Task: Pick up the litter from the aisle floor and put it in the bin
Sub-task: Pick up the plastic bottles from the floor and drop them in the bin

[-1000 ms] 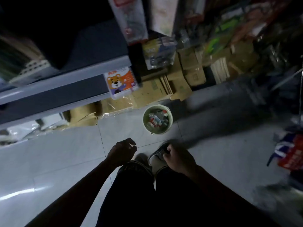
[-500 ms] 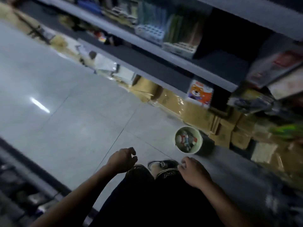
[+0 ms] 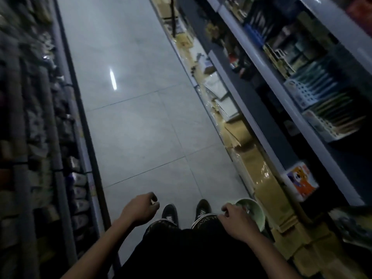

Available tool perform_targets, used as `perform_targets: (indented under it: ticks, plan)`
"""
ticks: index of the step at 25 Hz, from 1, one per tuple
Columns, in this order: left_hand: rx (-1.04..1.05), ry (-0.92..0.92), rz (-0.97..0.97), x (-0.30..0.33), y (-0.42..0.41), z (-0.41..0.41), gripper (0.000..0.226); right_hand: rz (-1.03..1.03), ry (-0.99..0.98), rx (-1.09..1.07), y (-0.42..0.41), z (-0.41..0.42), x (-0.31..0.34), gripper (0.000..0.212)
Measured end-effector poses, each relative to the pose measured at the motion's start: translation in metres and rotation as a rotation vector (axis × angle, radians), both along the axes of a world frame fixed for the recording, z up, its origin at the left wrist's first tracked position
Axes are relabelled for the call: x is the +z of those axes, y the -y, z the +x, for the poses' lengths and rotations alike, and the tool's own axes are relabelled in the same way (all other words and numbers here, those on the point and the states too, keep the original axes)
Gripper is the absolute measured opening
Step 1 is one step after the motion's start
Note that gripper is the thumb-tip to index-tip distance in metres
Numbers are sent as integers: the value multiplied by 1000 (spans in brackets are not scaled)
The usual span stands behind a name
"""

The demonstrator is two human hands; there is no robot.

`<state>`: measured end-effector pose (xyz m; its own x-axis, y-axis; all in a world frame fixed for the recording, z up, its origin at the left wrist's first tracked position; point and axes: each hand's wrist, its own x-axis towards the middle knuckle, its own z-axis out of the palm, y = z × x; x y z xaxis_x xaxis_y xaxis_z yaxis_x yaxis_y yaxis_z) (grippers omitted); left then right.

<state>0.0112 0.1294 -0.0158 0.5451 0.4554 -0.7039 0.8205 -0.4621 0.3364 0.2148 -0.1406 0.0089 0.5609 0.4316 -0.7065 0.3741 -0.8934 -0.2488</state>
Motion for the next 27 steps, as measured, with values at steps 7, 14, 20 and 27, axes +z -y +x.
perform_targets:
  ticks: [7, 14, 20, 27]
  plan:
    - [251, -5, 30, 10, 3, 9, 34, 18, -45, 224, -37, 62, -3, 44]
    - [509, -102, 36, 10, 12, -9, 27, 100, -60, 421, -122, 118, -8, 46]
    - [715, -129, -18, 2, -23, -26, 26, 132, -56, 561, -252, 151, -3, 48]
    - [641, -97, -22, -2, -183, 12, 32, 56, -6, 549, -387, 171, 6, 47]
